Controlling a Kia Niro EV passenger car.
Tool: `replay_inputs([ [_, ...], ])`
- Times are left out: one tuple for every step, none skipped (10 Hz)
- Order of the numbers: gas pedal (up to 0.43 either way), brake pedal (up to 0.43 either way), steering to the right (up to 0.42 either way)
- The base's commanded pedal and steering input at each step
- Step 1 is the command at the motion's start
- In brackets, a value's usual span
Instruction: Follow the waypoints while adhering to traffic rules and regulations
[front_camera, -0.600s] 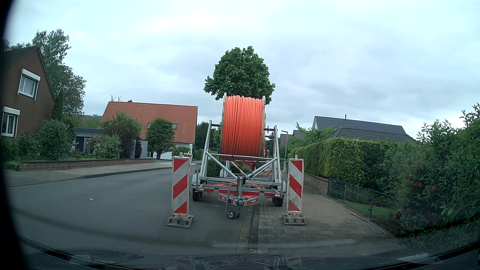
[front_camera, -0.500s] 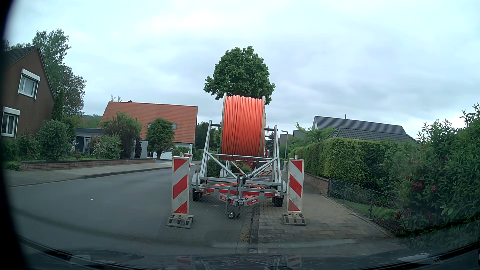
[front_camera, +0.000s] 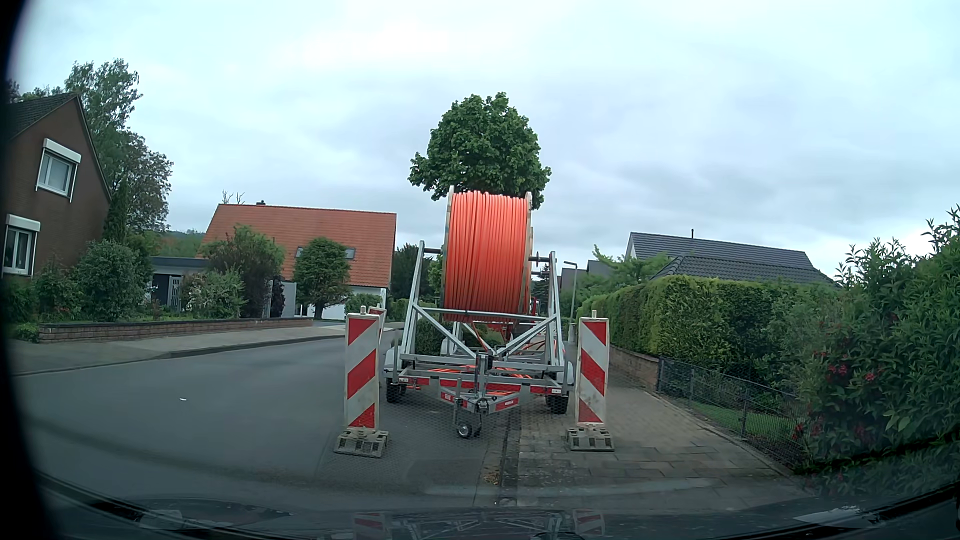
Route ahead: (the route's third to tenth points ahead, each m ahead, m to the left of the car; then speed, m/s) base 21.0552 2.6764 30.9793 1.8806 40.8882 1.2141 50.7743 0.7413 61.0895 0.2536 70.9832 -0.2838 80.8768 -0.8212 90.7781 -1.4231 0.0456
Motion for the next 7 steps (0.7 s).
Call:
replay_inputs([
  [0.059, 0.0, -0.456],
  [0.059, 0.0, -0.535],
  [0.059, 0.0, -0.617],
  [0.079, 0.0, -0.677],
  [0.079, 0.0, -0.748],
  [0.079, 0.0, -0.81],
  [0.079, 0.0, -0.852],
])
